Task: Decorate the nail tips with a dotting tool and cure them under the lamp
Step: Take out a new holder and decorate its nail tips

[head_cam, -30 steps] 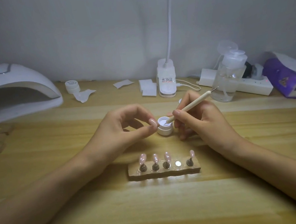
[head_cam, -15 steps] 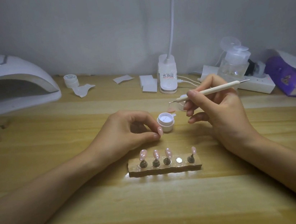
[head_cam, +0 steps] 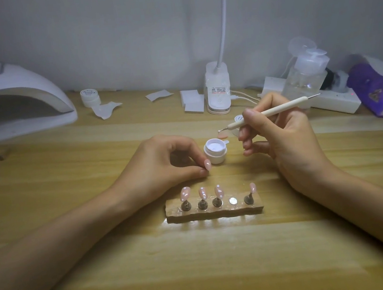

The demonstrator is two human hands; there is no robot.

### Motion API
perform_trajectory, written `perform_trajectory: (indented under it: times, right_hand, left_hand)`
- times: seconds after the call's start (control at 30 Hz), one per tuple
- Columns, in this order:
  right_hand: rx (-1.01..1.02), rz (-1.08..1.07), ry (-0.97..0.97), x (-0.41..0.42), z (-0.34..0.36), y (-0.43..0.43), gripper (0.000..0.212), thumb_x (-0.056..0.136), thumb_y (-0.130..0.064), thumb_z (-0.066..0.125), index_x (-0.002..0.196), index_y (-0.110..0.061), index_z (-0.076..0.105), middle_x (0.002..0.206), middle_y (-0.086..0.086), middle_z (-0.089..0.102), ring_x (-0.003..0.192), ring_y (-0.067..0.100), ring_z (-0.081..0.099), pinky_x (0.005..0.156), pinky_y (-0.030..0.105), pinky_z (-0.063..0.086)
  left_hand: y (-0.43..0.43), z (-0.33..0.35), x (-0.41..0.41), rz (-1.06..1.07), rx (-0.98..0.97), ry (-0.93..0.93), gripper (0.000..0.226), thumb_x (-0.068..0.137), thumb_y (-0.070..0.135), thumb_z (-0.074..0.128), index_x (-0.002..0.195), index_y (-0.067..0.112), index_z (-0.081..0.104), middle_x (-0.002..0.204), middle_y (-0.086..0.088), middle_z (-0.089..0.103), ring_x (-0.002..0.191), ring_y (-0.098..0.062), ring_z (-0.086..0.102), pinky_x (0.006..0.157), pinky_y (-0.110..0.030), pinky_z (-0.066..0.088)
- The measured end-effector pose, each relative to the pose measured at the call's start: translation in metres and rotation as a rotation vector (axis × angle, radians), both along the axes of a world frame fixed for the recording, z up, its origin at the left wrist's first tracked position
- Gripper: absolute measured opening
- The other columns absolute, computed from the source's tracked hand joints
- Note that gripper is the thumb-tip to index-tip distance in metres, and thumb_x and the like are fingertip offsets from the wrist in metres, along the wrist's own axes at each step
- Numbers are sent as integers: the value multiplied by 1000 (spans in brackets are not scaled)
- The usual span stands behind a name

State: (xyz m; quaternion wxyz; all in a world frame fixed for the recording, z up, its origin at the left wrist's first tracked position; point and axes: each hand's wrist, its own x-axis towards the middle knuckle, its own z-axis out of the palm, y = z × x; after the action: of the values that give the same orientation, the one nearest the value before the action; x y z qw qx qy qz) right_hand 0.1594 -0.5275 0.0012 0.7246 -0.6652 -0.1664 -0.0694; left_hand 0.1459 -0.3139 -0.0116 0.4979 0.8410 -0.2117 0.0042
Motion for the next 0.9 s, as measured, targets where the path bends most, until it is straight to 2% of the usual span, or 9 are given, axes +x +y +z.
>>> perform_trajectory:
  times: [0.63, 0.77, 0.9]
  right_hand:
    - [24, 22, 60, -4, 2, 2, 19, 87, -24, 64, 79, -14, 51, 65, 5, 65, 54, 14, 58, 48, 23, 50]
    - [94, 104, 138, -11, -2, 4, 16, 84, -22, 64, 76, -16, 52, 64, 6, 63, 56, 12, 59, 51, 28, 54]
    - [67, 146, 164, -15, -5, 7, 17, 84, -21, 64, 71, -17, 53, 65, 11, 63, 55, 15, 59, 53, 30, 55]
  left_hand:
    - [-2, 0, -1, 15, 29, 4, 20, 78, 11, 81, 74, 28, 72, 82, 12, 75, 79, -3, 70, 79, -18, 52]
    - [-2, 0, 0, 8, 20, 13, 21, 78, 10, 80, 73, 28, 71, 81, 10, 75, 77, -3, 70, 78, -19, 52]
    - [-2, -1, 0, 9, 23, 8, 21, 77, 9, 80, 73, 27, 72, 79, 10, 75, 75, 0, 68, 75, -15, 51]
